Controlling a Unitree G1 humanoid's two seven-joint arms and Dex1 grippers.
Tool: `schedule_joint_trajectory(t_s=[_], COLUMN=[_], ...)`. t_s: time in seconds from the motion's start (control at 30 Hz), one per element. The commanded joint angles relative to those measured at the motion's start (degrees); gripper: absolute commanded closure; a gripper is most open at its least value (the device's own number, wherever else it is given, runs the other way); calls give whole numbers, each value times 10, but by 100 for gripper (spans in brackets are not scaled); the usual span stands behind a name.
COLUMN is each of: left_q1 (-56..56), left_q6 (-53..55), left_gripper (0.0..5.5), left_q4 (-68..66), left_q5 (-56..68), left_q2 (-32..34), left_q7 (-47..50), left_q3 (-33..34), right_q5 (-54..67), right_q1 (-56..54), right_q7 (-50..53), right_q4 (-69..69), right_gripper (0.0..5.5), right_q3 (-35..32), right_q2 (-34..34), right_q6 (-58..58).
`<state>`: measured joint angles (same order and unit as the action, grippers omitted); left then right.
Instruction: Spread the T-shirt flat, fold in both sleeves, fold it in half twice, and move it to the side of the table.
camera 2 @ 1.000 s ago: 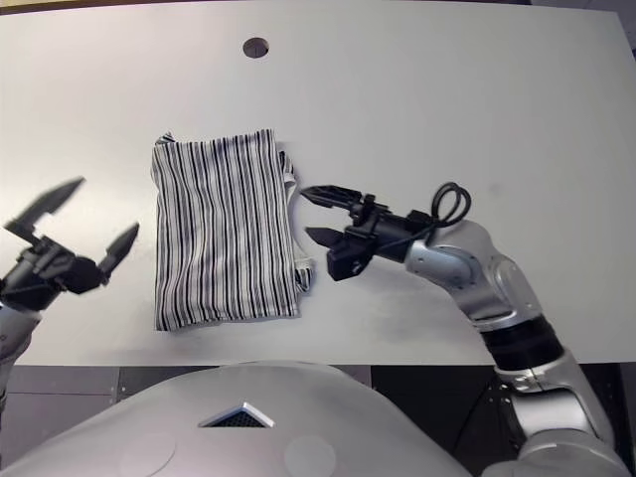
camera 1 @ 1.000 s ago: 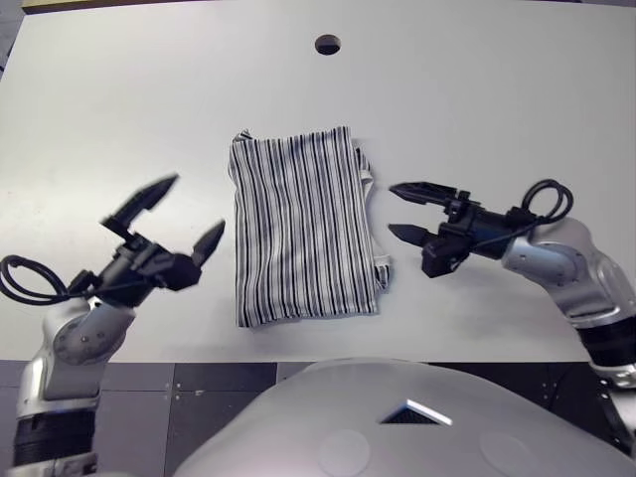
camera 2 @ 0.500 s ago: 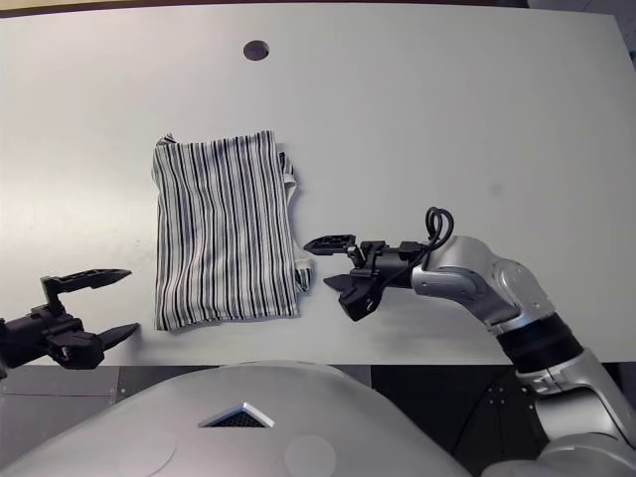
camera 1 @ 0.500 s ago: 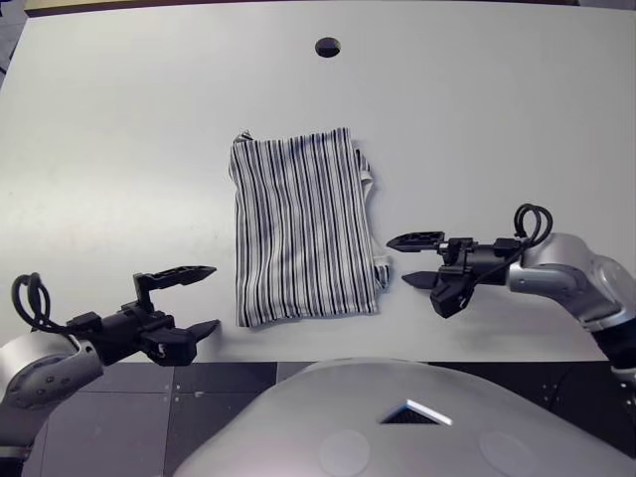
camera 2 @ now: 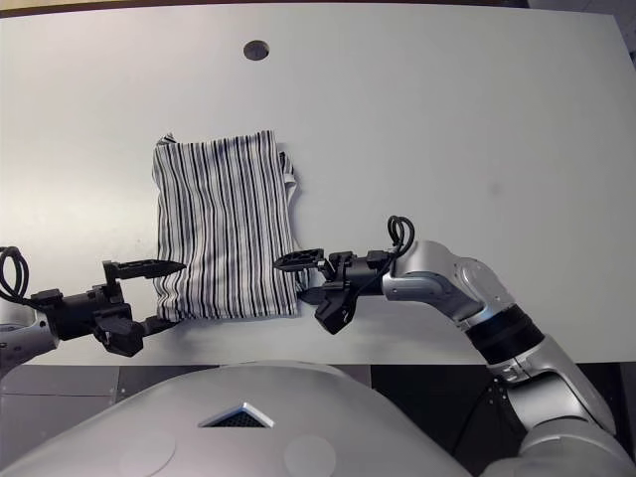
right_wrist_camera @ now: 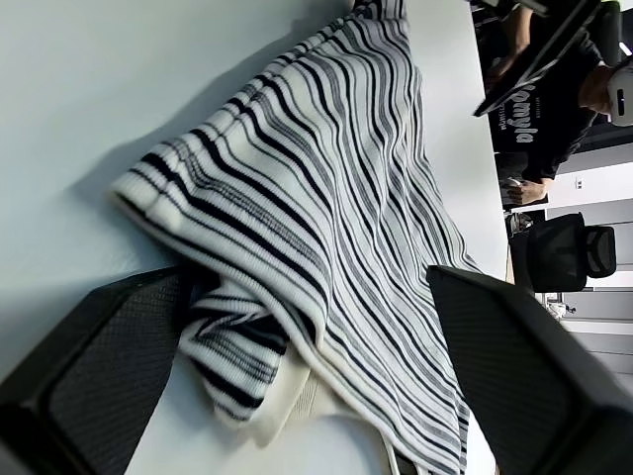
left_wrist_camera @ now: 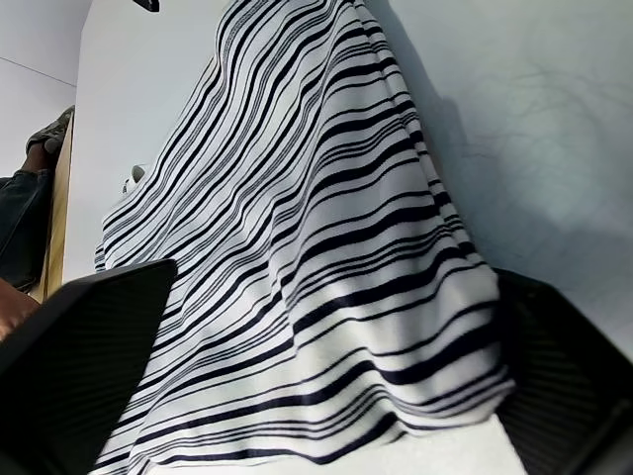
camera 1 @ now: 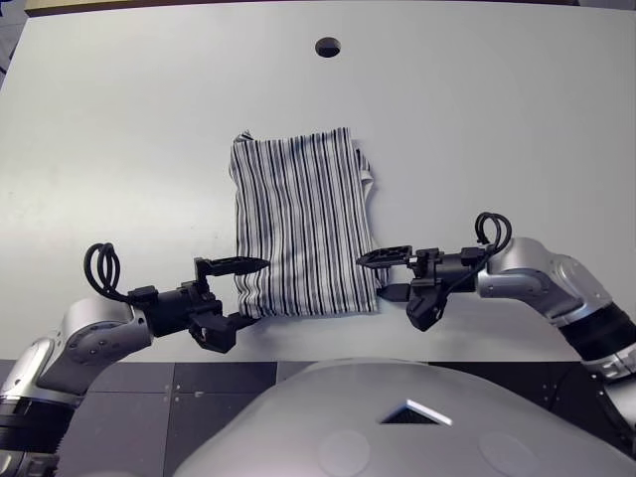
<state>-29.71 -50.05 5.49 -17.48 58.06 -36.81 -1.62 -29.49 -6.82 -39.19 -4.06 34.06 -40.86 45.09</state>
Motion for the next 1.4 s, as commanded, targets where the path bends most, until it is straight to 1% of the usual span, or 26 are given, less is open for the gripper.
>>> schedule_joint_trajectory(t_s=[0.03, 0.13, 0.2, 0.23, 0.33, 0.4, 0.57, 0.77, 0.8, 0.87, 1.03, 1.13, 1.2, 1.3, 1.4], left_q1=[-1, 1, 6, 8, 15, 21, 27, 28, 28, 24, 7, 42, 79, 132, 167], left_q6=[20, 19, 18, 17, 17, 17, 12, 9, 8, 6, 1, 25, 50, 95, 118], left_gripper=[125, 173, 206, 211, 277, 300, 386, 485, 496, 531, 535, 535, 535, 535, 535], left_q4=[-41, -46, -49, -51, -54, -55, -60, -65, -64, -58, -21, -20, -44, -87, -125], left_q5=[-42, -40, -39, -39, -37, -33, -22, -12, -5, 19, 125, 158, 153, 145, 121], left_q2=[3, -1, -4, -5, -7, -9, -12, -12, -12, -10, -2, -26, -54, -96, -127], left_q7=[-6, 3, 9, 11, 19, 21, 27, 32, 31, 27, 7, 9, 25, 52, 71], left_q3=[-19, -26, -29, -31, -35, -39, -45, -47, -48, -51, -54, -48, -40, -28, -30], right_q5=[-50, -51, -49, -48, -42, -37, -22, -24, -23, -15, 99, 172, 199, 225, 196], right_q1=[-7, -17, -20, -21, -20, -16, -7, -10, -9, -7, 19, 25, 11, -40, -95], right_q7=[0, 14, 18, 18, 17, 14, 10, 20, 23, 26, -5, -23, -23, -4, 39], right_q4=[52, 76, 85, 87, 89, 83, 68, 82, 83, 82, 34, 5, 1, 28, 94], right_gripper=[116, 116, 145, 154, 230, 261, 364, 481, 495, 539, 540, 540, 540, 540, 540], right_q3=[15, 18, 22, 24, 30, 33, 37, 31, 28, 20, -6, -23, -35, -54, -70], right_q2=[7, 21, 25, 26, 24, 22, 18, 30, 31, 30, 10, 11, 32, 98, 159], right_q6=[-7, -4, -1, 1, 6, 9, 10, 2, -1, -6, -39, -71, -95, -148, -183])
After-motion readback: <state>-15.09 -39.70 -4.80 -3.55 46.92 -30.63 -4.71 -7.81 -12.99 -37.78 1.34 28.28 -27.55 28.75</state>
